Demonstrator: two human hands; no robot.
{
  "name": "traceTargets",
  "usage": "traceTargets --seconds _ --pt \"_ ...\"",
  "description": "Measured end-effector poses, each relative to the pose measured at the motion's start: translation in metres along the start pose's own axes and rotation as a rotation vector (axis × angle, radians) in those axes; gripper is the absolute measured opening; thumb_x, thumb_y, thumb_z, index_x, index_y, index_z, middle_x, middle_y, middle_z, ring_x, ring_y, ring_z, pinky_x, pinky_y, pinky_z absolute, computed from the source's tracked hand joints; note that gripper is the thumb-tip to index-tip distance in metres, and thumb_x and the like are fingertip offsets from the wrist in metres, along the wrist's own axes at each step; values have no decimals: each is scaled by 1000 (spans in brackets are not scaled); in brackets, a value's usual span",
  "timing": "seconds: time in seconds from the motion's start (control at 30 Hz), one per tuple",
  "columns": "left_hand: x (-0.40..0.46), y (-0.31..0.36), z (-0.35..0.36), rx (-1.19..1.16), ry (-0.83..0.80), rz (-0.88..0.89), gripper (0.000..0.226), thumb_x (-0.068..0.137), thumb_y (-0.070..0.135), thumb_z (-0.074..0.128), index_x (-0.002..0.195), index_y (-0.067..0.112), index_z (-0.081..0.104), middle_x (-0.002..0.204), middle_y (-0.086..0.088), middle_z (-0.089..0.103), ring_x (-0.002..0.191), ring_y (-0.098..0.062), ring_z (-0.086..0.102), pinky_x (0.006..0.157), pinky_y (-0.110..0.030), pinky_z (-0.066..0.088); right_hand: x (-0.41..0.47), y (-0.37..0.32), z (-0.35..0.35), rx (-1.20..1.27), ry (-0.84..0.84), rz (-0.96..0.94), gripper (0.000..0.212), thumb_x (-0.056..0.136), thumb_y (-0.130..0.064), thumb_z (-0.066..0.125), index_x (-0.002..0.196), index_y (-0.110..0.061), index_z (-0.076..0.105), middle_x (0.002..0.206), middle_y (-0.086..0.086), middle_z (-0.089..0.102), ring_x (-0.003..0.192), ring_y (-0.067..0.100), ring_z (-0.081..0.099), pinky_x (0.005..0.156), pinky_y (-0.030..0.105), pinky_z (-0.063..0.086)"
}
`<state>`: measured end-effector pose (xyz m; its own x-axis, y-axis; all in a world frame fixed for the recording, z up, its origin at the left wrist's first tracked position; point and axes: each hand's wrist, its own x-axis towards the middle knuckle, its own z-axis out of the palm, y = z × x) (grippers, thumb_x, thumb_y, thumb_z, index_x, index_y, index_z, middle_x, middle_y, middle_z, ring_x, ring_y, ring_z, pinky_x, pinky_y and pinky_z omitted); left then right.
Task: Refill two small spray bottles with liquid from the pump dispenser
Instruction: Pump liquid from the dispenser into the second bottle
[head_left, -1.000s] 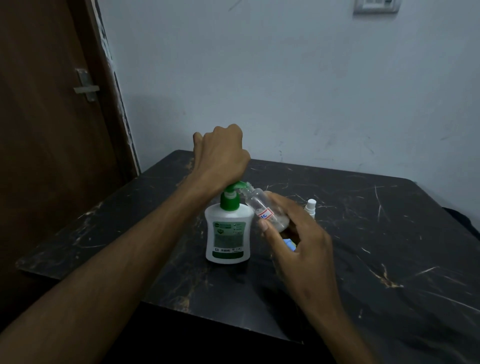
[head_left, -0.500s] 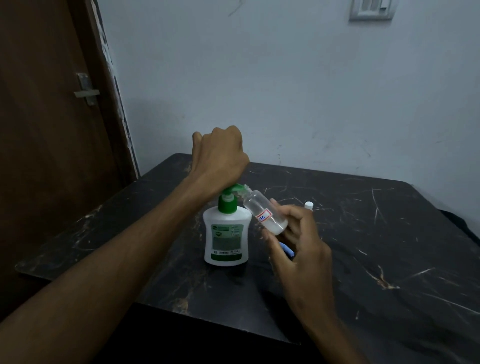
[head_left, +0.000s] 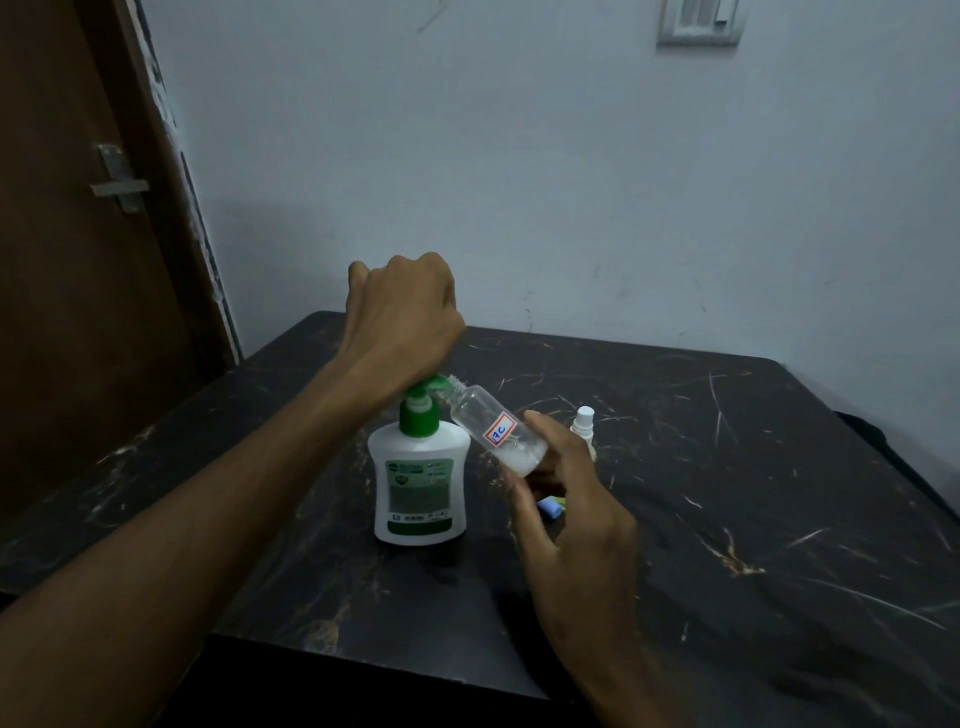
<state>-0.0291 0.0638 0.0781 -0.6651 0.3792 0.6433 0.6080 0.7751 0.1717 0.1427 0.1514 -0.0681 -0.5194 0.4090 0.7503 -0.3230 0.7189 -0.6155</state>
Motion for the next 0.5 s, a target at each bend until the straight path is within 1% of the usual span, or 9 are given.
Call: traceTargets --seconds 0.07,0.13,0.27,0.37,0.5 --pt "-1 0 3 -15 -19 0 21 90 12 53 86 20 72 83 0 71 83 -26 65 101 -49 36 -1 2 0 5 6 5 53 93 -9 76 141 -20 58 125 -6 72 109 6 71 88 27 60" --pt "-2 0 4 -31 -50 -4 19 90 13 55 87 20 72 83 1 71 83 -24 65 102 -49 35 -2 2 0 -11 21 7 49 93 -11 77 137 -23 59 118 -8 73 102 4 71 84 25 59" --pt "-1 2 2 -13 -37 10 17 87 12 55 81 20 69 79 2 70 79 -24 65 98 -48 36 -3 4 0 -48 18 -14 45 93 -14 76 135 -19 61 117 -8 72 99 7 71 82 29 59" --pt "0 2 -1 -9 -7 12 17 86 11 56 80 19 69 77 1 69 77 -24 64 98 -48 36 -3 3 1 -44 12 -14 41 95 -22 72 135 -18 62 118 -7 72 100 8 70 82 30 59" --pt "-3 5 -1 -6 1 7 18 89 9 57 83 19 70 81 1 70 80 -23 64 99 -47 36 -4 4 1 -57 11 -4 39 98 -33 67 134 -19 64 113 -7 71 96 6 68 82 25 57"
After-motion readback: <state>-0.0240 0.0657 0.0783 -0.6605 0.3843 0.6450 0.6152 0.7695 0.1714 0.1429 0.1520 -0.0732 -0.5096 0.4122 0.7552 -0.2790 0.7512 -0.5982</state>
